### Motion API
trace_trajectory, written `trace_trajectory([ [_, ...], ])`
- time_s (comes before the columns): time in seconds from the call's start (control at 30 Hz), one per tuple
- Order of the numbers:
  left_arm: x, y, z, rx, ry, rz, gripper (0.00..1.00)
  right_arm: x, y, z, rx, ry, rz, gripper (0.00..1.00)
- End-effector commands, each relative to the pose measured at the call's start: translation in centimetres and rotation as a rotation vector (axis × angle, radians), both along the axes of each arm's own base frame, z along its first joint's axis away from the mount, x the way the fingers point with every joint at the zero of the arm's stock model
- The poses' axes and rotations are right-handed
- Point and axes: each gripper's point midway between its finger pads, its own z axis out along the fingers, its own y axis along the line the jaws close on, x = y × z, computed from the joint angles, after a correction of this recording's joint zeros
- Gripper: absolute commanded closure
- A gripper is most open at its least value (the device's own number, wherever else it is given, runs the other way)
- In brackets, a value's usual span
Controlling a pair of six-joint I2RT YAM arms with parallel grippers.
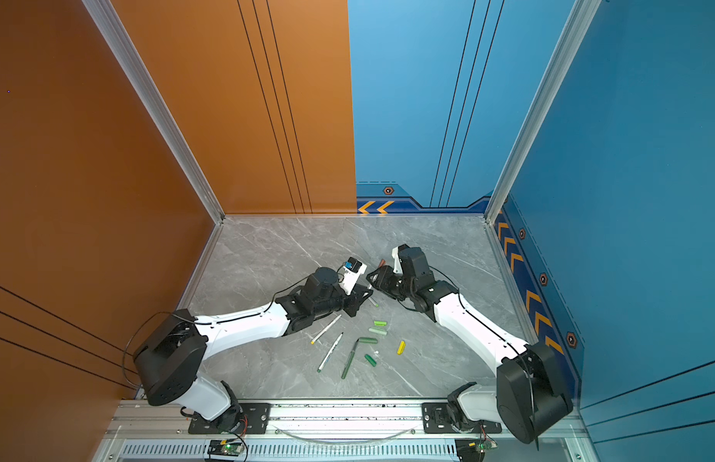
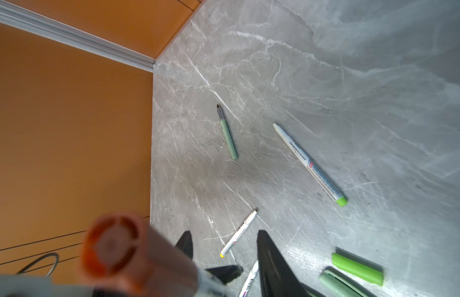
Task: Insert pens into pen caps
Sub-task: Put on the pen cap to the pen.
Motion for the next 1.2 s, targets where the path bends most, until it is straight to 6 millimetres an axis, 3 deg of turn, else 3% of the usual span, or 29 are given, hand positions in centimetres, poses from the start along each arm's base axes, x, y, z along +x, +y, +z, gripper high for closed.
trace_trajectory([
  [0.0, -0.5, 0.0, 0.1, -0.017, -0.008, -0.013, 1.0, -0.5, -1.1, 2.2, -0.029, -0.038, 0.009, 0.52],
  [0.3, -1.2, -0.2, -0.4, 0.018, -0.011, -0.038, 1.0, 0.5, -2.6, 3.5, -0.081, -0.082, -0.029, 0.44],
  [0.6, -2.1, -0.6, -0.6, 0.037, -0.011, -0.067, 1.0, 2.3, -2.7, 3.8, -0.132, -0.101, -0.044, 0.45],
  [0.73, -2.2, -0.7, -0.2, 0.028, -0.013, -0.07, 1.0, 2.4, -2.6, 3.5, -0.141, -0.097, -0.043, 0.54],
  [1.03, -2.4, -1.2, 1.3, -0.023, 0.003, -0.09, 1.0, 1.7, -2.3, 2.6, -0.179, -0.083, -0.034, 0.89],
  [1.17, -2.2, -1.4, 2.6, -0.055, 0.003, -0.093, 1.0, 1.4, -2.2, 2.3, -0.185, -0.075, -0.027, 0.96],
])
